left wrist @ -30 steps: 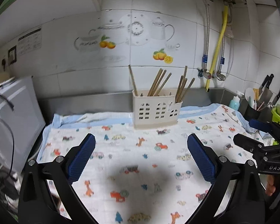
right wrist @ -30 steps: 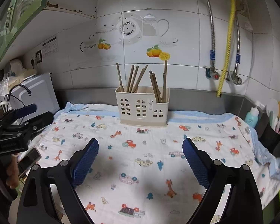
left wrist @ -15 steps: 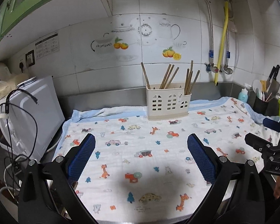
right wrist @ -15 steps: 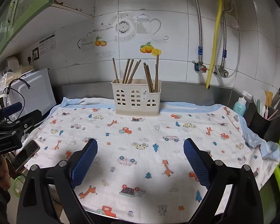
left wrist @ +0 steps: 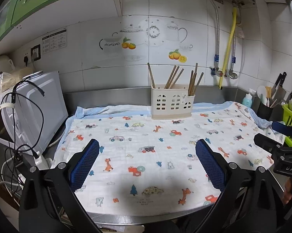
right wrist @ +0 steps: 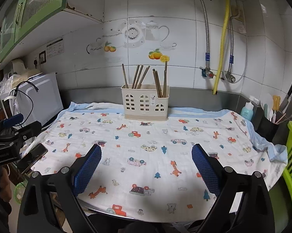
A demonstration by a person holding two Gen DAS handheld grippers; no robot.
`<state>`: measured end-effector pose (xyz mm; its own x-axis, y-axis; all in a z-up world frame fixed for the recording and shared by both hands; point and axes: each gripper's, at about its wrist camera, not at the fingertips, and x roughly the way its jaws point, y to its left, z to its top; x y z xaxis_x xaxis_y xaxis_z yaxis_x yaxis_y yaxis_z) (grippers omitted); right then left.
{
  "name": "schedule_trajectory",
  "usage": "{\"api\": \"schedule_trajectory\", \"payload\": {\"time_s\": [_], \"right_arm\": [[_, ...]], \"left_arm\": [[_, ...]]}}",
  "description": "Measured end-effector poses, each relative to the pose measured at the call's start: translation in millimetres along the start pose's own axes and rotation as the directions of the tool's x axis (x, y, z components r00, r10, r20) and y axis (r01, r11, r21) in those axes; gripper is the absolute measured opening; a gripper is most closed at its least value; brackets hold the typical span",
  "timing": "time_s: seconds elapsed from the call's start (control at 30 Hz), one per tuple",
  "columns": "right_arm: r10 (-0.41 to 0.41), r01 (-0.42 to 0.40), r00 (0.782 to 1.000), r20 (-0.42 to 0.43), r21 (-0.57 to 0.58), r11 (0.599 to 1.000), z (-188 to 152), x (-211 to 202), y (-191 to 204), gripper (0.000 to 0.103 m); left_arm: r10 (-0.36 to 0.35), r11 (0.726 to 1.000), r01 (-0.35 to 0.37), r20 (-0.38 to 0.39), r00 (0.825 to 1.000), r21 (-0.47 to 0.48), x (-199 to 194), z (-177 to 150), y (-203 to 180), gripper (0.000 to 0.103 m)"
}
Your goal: Organize utensils
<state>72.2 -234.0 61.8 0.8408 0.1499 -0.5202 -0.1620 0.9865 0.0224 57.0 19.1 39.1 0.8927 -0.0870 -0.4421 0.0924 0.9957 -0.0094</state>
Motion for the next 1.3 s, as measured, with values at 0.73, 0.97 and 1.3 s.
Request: {"api": "schedule_trajectory", "payload": {"time_s": [0.73, 0.97, 1.3], "right_arm": [[0.02, -0.02, 1.0, 0.003, -0.013, 1.0, -11.3, -17.0, 5.1, 0.091], [0.02, -0.02, 1.0, 0.004, -0.011, 1.0, -16.1, -23.4, 4.3, 0.091], [0.029, -0.029, 1.0, -0.007, -0.013, 0.999, -24.0, -27.1, 6.6, 0.091]], "left_arm": [[-0.011, 1.0, 0.011, -0.017, 1.0, -0.009, -14.7, -17.9, 1.2, 0.098], [-0.016, 1.0, 0.016, -0.027, 1.0, 0.0, -17.8, -24.3, -1.5, 0.098], [-0.018, 1.0, 0.018, -0.036, 0.999, 0.001, -23.4, -29.7, -2.4, 0.098]]}}
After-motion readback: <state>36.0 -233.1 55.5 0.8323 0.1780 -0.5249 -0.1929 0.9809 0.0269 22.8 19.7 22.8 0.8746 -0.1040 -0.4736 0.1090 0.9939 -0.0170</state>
